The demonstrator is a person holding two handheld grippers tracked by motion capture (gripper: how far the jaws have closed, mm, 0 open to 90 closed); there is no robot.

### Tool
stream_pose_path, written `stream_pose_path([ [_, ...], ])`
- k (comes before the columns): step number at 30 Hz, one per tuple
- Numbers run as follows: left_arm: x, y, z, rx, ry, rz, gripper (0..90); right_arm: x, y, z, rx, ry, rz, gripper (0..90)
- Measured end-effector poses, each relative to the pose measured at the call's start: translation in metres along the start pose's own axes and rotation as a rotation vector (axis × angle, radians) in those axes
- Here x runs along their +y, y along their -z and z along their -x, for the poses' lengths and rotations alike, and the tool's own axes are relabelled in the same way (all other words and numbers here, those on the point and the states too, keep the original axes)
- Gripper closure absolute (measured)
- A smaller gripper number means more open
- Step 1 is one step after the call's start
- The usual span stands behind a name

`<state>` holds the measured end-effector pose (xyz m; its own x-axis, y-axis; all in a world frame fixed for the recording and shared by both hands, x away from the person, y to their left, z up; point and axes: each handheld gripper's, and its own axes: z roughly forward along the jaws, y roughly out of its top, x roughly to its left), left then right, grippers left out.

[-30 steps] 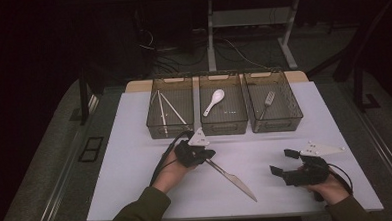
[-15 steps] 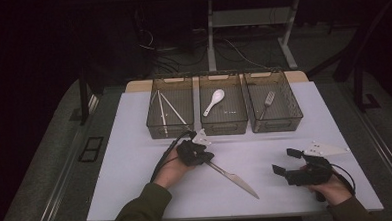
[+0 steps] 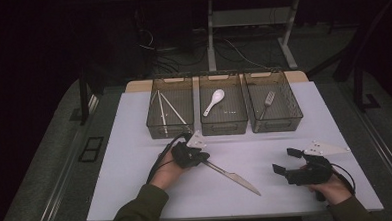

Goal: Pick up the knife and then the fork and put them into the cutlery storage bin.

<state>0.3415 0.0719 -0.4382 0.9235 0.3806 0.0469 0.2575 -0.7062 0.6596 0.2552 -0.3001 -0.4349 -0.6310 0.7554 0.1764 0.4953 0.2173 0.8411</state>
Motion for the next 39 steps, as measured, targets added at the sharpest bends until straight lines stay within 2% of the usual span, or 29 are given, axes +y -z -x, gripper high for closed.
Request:
stream_pose_path([
  [5, 0.002, -0.001, -0.001, -0.007, 0.011, -0.016, 89.4, 0.0, 0.0, 0.001, 0.0, -0.003, 0.001, 14.8],
  [8, 0.002, -0.004, -0.001, 0.031, -0.009, -0.03, 89.5, 0.0, 0.0, 0.001, -0.001, -0.003, 0.002, 14.8],
  [9, 0.002, -0.006, -0.001, 0.031, 0.002, -0.025, 89.5, 0.0, 0.0, 0.001, 0.001, -0.003, 0.001, 14.8],
  [12, 0.003, -0.006, -0.003, 0.012, -0.001, -0.045, 89.6, 0.0, 0.001, 0.001, 0.0, -0.001, 0.002, 14.7],
  [24, -0.004, 0.008, 0.009, -0.067, -0.002, -0.103, 89.5, 0.0, 0.001, 0.002, 0.001, -0.001, 0.008, 14.8],
  [25, -0.004, 0.008, 0.009, -0.073, -0.022, -0.105, 89.5, 0.0, 0.001, 0.002, 0.0, -0.003, 0.007, 14.8],
  [26, -0.004, 0.008, 0.011, -0.083, -0.001, -0.104, 89.5, 0.0, 0.001, 0.002, 0.001, -0.005, 0.006, 14.8],
  [28, -0.004, 0.008, 0.01, -0.104, -0.017, -0.09, 89.4, 0.0, 0.001, 0.002, 0.003, -0.001, 0.008, 14.8],
  [30, -0.001, 0.008, 0.011, -0.144, -0.018, -0.042, 89.3, 0.0, 0.002, 0.002, 0.003, -0.004, 0.008, 14.8],
  [31, 0.001, 0.008, 0.013, -0.149, -0.017, -0.018, 89.1, 0.0, 0.001, 0.002, 0.004, -0.005, 0.007, 14.8],
  [32, 0.003, 0.008, 0.014, -0.162, -0.021, 0.0, 81.5, 0.0, 0.002, 0.002, 0.005, -0.005, 0.008, 14.8],
  [33, 0.005, 0.007, 0.016, -0.176, -0.032, 0.018, 80.2, 0.0, 0.002, 0.002, 0.005, -0.004, 0.008, 14.8],
  [36, 0.009, 0.0, 0.02, -0.198, -0.065, 0.018, 74.9, 0.0, 0.002, 0.002, 0.006, -0.005, 0.009, 14.8],
  [39, 0.01, -0.007, 0.023, -0.219, -0.106, 0.01, 73.3, 0.0, 0.002, 0.003, 0.005, -0.003, 0.012, 14.8],
])
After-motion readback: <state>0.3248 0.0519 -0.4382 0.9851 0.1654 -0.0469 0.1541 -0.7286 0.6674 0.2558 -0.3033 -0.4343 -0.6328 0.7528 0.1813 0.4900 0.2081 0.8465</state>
